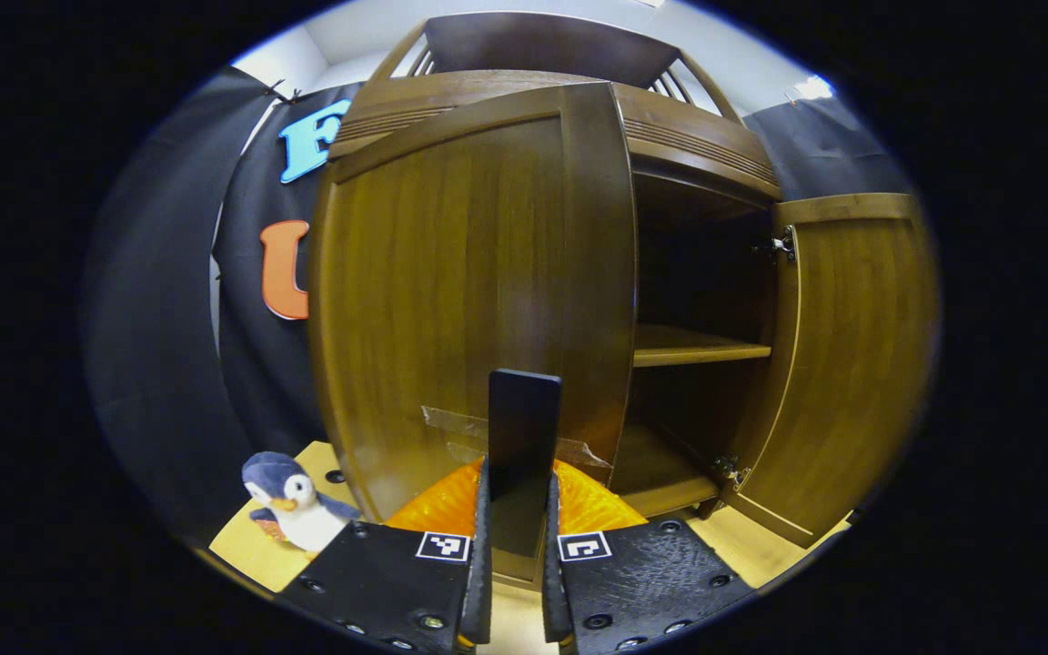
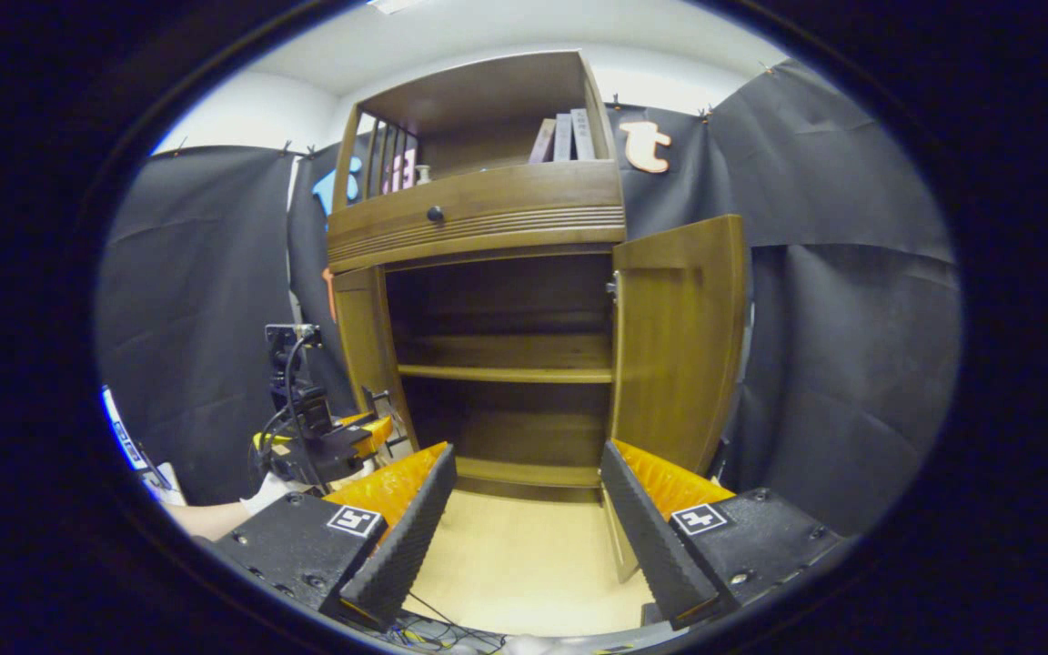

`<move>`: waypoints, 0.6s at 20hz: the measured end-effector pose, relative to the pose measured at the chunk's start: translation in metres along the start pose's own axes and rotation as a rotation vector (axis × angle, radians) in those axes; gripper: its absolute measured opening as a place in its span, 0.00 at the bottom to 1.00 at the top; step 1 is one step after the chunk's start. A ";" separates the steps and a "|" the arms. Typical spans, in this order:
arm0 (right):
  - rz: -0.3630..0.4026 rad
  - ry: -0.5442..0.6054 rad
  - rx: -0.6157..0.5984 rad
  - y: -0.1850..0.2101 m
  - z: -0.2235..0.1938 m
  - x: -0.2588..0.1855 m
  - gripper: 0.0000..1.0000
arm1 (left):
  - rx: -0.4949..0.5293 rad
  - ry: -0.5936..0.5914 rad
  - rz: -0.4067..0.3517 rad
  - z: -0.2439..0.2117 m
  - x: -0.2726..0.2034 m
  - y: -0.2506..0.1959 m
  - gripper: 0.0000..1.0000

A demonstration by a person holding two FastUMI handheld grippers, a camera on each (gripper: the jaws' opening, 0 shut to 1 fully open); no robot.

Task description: Open the right door of the double-door shoe cabinet with the right hand, and open the left door with the left hand.

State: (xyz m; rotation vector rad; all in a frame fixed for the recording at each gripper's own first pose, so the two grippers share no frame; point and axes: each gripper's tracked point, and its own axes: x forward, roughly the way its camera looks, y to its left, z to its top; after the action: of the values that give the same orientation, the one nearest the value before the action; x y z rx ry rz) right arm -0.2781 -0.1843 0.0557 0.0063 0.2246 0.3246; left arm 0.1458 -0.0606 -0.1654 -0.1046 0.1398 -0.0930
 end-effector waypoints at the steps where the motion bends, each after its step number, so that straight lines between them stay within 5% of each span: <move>1: 0.025 -0.001 -0.007 0.004 0.000 0.001 1.00 | -0.006 -0.002 0.019 -0.001 -0.008 0.006 0.21; 2: 0.047 -0.001 -0.015 0.008 0.001 0.003 1.00 | -0.016 -0.001 0.035 -0.002 -0.014 0.011 0.29; 3: 0.066 -0.002 -0.022 0.011 0.003 0.005 1.00 | -0.019 -0.004 0.046 -0.003 -0.021 0.016 0.21; 4: 0.082 -0.003 -0.026 0.015 0.004 0.006 1.00 | -0.025 -0.001 0.054 -0.003 -0.028 0.021 0.29; 6: 0.111 -0.002 -0.030 0.021 0.004 0.008 1.00 | -0.027 0.000 0.070 -0.004 -0.033 0.030 0.11; 12: 0.162 -0.001 -0.013 0.033 0.001 0.010 0.99 | -0.030 0.008 0.072 -0.006 -0.044 0.053 0.10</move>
State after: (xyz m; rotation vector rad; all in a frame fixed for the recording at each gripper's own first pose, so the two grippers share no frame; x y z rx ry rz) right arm -0.2789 -0.1497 0.0563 0.0122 0.2219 0.4878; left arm 0.1061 -0.0047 -0.1711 -0.1288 0.1532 -0.0192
